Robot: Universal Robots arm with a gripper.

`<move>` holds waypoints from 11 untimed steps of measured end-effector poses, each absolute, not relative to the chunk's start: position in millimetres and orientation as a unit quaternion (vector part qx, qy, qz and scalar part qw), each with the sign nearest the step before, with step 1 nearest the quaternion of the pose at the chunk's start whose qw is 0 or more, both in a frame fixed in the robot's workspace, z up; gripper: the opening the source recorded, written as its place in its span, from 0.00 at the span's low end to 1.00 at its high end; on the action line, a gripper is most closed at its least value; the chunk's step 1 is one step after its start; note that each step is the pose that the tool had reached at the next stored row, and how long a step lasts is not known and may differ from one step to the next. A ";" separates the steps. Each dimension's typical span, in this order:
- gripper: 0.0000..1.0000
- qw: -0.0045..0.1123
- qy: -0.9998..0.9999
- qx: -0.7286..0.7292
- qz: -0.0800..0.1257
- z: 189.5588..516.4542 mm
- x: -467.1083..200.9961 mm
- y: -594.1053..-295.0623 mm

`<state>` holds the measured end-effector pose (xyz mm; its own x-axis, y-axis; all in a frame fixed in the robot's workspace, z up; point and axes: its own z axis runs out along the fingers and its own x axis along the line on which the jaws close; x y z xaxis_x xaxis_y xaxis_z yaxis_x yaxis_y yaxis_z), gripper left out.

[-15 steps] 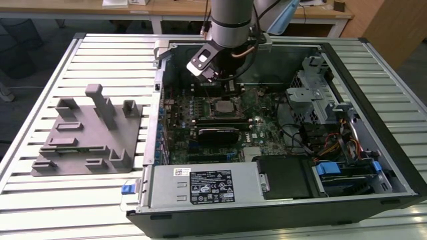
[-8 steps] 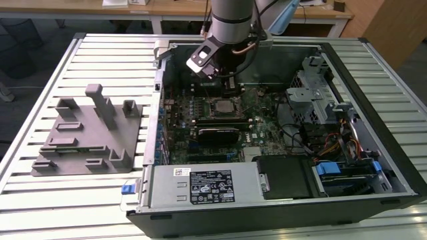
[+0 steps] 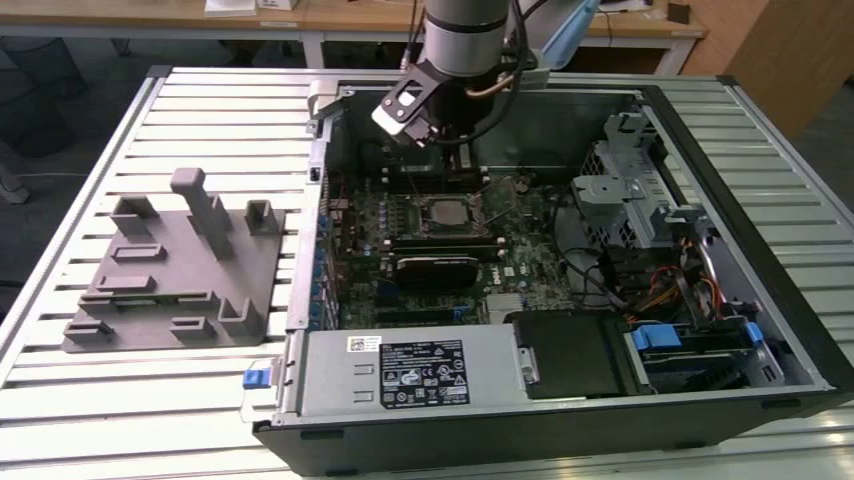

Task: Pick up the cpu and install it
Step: 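Place the cpu into insertion slot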

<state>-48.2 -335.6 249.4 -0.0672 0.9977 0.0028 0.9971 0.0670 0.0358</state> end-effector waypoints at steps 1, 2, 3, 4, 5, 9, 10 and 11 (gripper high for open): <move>0.11 0.011 0.730 0.683 0.013 251.2 -48.1 -335.6; 0.11 0.010 0.730 0.683 0.012 253.3 -48.0 -335.6; 0.11 0.008 0.730 0.683 0.011 254.6 -47.9 -335.6; 0.11 0.008 0.730 0.683 0.011 254.9 -48.0 -335.6; 0.11 0.008 0.730 0.683 0.011 254.8 -47.9 -337.0; 0.11 0.008 0.730 0.683 0.011 254.9 -47.9 -344.6; 0.11 0.008 0.730 0.683 0.011 254.9 -47.2 -345.5; 0.11 0.007 0.730 0.683 0.010 254.8 -46.2 -345.6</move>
<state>-46.2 -345.6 254.8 -0.0671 0.9977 0.0037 0.9974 0.0670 0.0253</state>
